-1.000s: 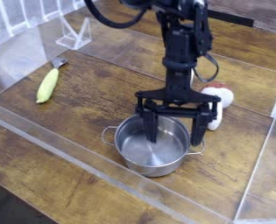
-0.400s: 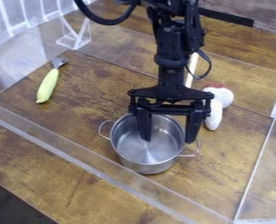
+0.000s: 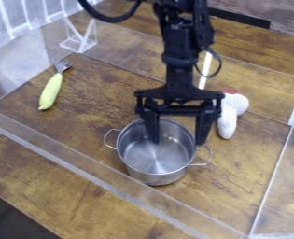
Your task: Put the mushroom in the silver pot
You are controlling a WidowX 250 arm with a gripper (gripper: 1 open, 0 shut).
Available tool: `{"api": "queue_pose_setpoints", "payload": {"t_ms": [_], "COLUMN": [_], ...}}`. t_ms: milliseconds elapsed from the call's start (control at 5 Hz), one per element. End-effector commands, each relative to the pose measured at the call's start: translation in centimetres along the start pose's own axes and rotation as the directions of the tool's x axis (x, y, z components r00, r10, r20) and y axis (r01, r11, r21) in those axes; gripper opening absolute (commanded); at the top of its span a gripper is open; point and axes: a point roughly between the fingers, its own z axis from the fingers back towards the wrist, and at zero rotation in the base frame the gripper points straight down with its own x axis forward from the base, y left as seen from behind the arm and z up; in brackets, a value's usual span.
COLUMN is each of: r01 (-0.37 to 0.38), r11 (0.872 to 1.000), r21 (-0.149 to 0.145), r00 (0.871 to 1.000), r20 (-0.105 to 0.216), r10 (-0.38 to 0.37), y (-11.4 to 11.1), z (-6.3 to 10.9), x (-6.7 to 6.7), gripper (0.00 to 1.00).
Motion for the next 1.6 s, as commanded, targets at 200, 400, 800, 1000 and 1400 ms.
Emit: {"api": "queue_pose_setpoints", "payload": {"t_ms": [200, 400, 800, 1000, 1400], "r01": [0.085, 0.112, 0.109, 0.093, 0.055], "r11": [0.996, 0.994, 0.992, 0.991, 0.988], "r21": [-0.018, 0.004, 0.067, 0.095, 0.144], "r00": [0.991, 0.987, 0.984, 0.984, 0.990], "r20": [0.102, 0.117, 0.137, 0.142, 0.120], "r10": [-0.083, -0.112, -0.117, -0.106, -0.073], "y": [-4.4, -6.3, -8.0, -8.6, -8.6], "z": [3.2, 3.0, 1.8, 1.1, -0.2], "x": [1.6, 2.0, 3.4, 4.6, 6.5], "gripper": [1.00, 1.00, 1.00, 1.00, 1.00]}}
